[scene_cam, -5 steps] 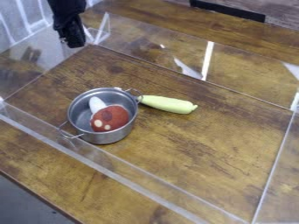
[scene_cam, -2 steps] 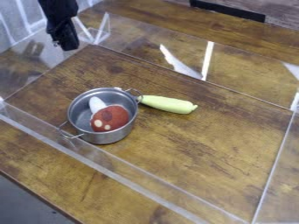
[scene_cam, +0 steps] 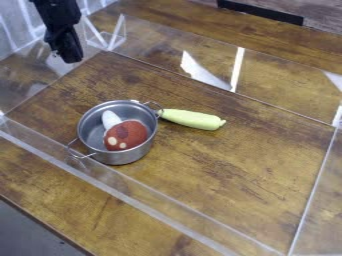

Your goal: Put the mushroom in the silver pot

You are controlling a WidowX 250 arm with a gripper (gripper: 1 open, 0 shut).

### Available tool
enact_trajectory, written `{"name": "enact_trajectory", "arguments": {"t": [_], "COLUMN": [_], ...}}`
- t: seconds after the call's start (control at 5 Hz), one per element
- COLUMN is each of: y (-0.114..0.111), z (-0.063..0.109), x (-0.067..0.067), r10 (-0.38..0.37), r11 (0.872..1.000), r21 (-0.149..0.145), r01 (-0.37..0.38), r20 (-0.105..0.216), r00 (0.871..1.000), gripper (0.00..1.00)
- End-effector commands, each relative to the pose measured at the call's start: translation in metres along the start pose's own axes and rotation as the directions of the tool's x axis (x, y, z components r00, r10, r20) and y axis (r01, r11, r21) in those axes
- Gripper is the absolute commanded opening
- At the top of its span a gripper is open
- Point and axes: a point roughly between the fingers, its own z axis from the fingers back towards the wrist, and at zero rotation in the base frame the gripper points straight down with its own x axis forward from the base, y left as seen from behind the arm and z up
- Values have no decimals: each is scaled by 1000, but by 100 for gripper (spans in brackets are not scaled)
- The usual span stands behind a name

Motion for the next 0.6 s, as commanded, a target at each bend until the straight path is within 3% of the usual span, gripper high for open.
{"name": "enact_trajectory", "arguments": {"t": [0.0,0.4], "y": [12,1], "z": [36,28], "x": [4,0], "r10": [39,-22], "r11": [996,999], "r21": [81,39], "r01": [-39,21], "r20": [-2,22], "r00": [999,1000], "gripper": [0,0]}}
